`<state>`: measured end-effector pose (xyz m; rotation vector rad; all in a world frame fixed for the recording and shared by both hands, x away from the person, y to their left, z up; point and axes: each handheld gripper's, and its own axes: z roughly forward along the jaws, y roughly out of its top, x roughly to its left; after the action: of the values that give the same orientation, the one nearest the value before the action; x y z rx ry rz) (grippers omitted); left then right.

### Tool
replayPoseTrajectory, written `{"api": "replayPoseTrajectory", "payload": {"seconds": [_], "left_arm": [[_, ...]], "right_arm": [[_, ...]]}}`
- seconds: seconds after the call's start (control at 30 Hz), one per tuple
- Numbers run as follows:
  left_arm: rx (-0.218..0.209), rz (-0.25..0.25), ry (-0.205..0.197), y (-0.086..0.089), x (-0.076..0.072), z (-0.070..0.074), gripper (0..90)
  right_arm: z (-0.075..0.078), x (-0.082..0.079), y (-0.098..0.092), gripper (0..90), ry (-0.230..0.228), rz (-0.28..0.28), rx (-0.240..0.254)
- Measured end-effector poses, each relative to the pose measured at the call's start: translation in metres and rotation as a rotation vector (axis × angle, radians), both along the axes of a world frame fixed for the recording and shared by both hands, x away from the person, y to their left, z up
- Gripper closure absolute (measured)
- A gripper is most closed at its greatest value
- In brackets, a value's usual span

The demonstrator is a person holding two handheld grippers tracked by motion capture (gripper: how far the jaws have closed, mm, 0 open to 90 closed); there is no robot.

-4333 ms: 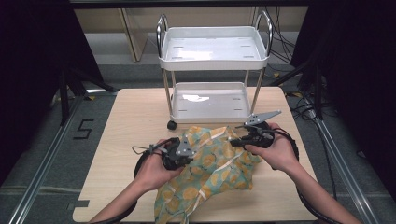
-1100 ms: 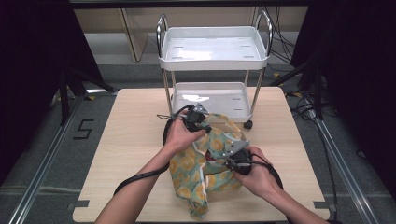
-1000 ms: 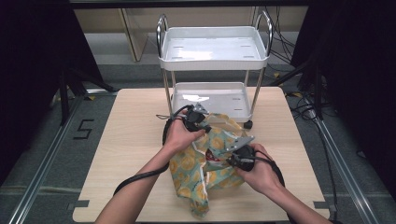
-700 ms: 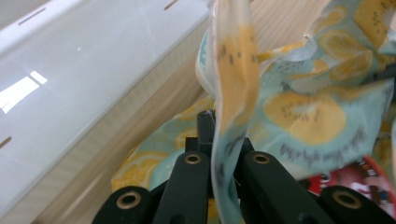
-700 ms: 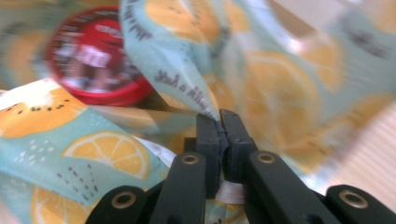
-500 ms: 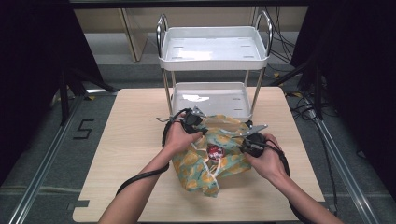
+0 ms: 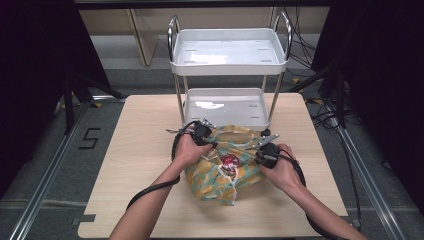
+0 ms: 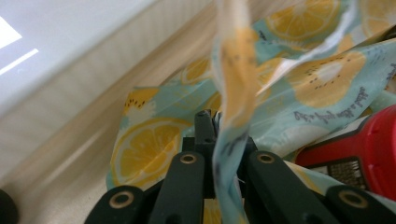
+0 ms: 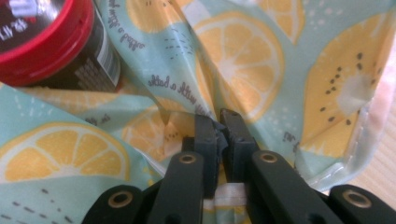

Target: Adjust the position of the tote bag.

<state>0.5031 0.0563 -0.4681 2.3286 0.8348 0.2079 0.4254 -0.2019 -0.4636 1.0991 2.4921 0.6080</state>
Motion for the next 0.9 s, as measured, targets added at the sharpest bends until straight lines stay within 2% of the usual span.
{"api": "replayPoseTrajectory", "payload": {"seconds": [0.03, 0.1, 0.13, 0.17, 0.23, 0.27, 0.3, 0.33, 0.37, 0.4, 0.47, 0.53, 0.57, 0.63, 0.7, 0.77, 0.8, 0.83, 0.9], "left_arm": [[-0.006, 0.000, 0.007, 0.002, 0.001, -0.001, 85.1], [-0.015, 0.012, 0.036, 0.005, 0.002, 0.001, 79.6], [-0.025, 0.022, 0.045, 0.006, 0.003, 0.002, 74.7], [-0.031, 0.027, 0.058, 0.007, 0.003, 0.005, 70.1], [-0.042, 0.020, 0.062, 0.011, 0.002, 0.011, 60.9], [-0.061, 0.039, 0.064, 0.011, 0.000, 0.013, 54.9], [-0.066, 0.040, 0.053, 0.013, -0.001, 0.018, 50.8], [-0.130, 0.087, 0.043, 0.011, -0.005, 0.019, 45.6], [-0.150, 0.081, 0.041, 0.013, -0.007, 0.024, 43.1], [-0.149, 0.085, 0.024, 0.015, -0.008, 0.027, 39.8], [-0.157, 0.090, 0.000, 0.022, -0.010, 0.035, 34.9], [-0.168, 0.101, -0.021, 0.030, -0.012, 0.045, 32.9], [-0.178, 0.100, -0.018, 0.034, -0.012, 0.048, 31.2], [-0.181, 0.104, -0.029, 0.039, -0.015, 0.055, 29.5], [-0.180, 0.103, -0.047, 0.044, -0.019, 0.063, 28.0], [-0.185, 0.092, -0.055, 0.047, -0.023, 0.071, 27.8], [-0.187, 0.090, -0.057, 0.048, -0.025, 0.074, 27.1], [-0.190, 0.091, -0.060, 0.049, -0.027, 0.079, 27.1], [-0.182, 0.096, -0.072, 0.050, -0.032, 0.087, 27.4]], "right_arm": [[0.000, -0.001, 0.000, 85.5, 0.008, -0.002, 0.016], [0.000, -0.002, -0.002, 84.6, 0.025, 0.006, 0.014], [0.000, 0.000, -0.004, 84.4, 0.010, 0.026, -0.015], [0.001, -0.001, -0.005, 84.2, 0.012, 0.027, -0.022], [0.002, -0.001, -0.003, 83.8, 0.018, 0.020, 0.002], [0.003, -0.002, -0.002, 83.4, 0.025, 0.015, 0.024], [0.003, -0.002, -0.002, 83.2, 0.021, 0.015, 0.028], [0.004, -0.001, -0.002, 82.7, 0.027, 0.016, 0.027], [0.004, 0.001, -0.005, 82.6, 0.009, 0.032, -0.009], [0.006, 0.000, -0.003, 82.5, 0.025, 0.023, 0.024], [0.007, 0.001, -0.002, 82.6, 0.027, 0.015, 0.036], [0.007, 0.001, -0.001, 83.1, 0.029, 0.014, 0.038], [0.008, 0.001, 0.000, 83.1, 0.031, 0.012, 0.039], [0.008, 0.004, -0.002, 83.3, 0.012, 0.031, -0.003], [0.008, 0.004, 0.000, 83.2, 0.019, 0.024, 0.010], [0.007, 0.006, -0.001, 83.2, -0.003, 0.029, -0.021], [0.008, 0.004, 0.003, 83.2, 0.029, 0.011, 0.032], [0.008, 0.005, 0.002, 83.2, 0.022, 0.023, 0.009], [0.009, 0.005, 0.003, 83.3, 0.025, 0.027, 0.010]]}}
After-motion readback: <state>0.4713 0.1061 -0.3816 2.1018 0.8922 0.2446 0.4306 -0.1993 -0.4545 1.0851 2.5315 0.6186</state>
